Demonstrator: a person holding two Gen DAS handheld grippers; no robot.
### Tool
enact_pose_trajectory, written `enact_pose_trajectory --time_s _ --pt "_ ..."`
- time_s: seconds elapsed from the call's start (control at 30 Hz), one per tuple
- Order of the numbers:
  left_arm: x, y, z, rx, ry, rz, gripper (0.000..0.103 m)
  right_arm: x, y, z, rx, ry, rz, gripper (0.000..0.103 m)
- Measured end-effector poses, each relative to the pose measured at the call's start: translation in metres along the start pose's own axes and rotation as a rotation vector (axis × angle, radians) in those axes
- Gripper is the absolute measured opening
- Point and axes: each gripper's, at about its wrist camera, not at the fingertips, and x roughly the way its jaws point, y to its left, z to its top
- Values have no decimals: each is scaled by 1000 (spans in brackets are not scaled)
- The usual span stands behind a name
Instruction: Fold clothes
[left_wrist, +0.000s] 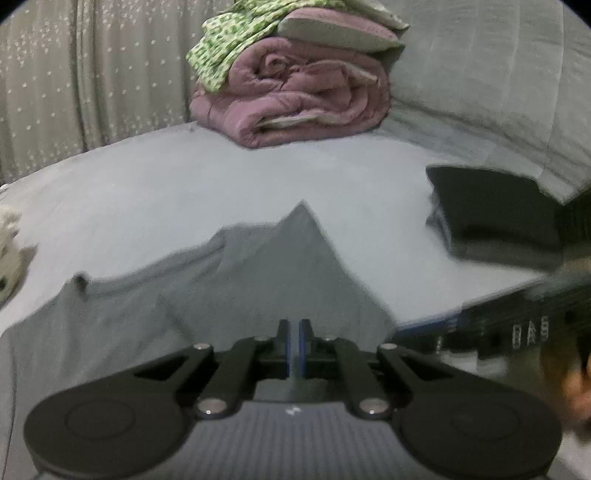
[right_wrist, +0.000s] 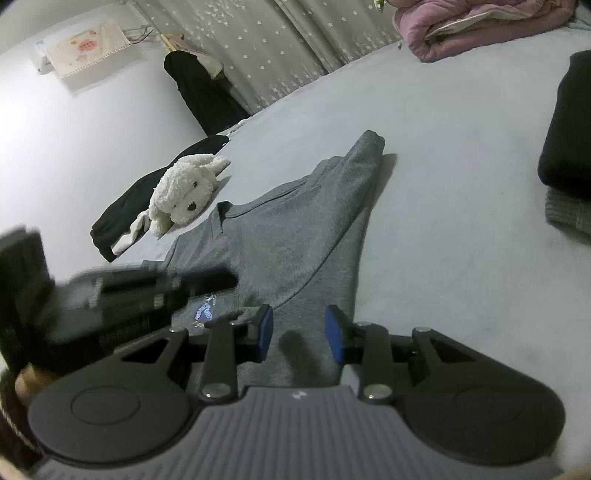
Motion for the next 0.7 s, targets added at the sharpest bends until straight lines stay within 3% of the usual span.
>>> enact_pose_trajectory --time_s 0.1,0.2,0.3,0.53,0.63,0.7 --pt "24 -3 22 -10 -27 -63 4 -1 -3 0 11 -3 12 36" --pt "61 -6 37 -26 0 -111 4 -1 -7 0 24 -6 25 36" --pt "100 -7 47 -24 37 -82 4 -2 -11 0 38 -10 40 36" --pt "152 -3 78 -33 51 -2 4 0 -9 2 31 -12 40 36" --pt "153 1 92 -69 28 36 5 0 -9 2 35 -15 44 36" --pt "137 5 94 -95 -3 15 5 -1 -10 3 40 -22 48 36"
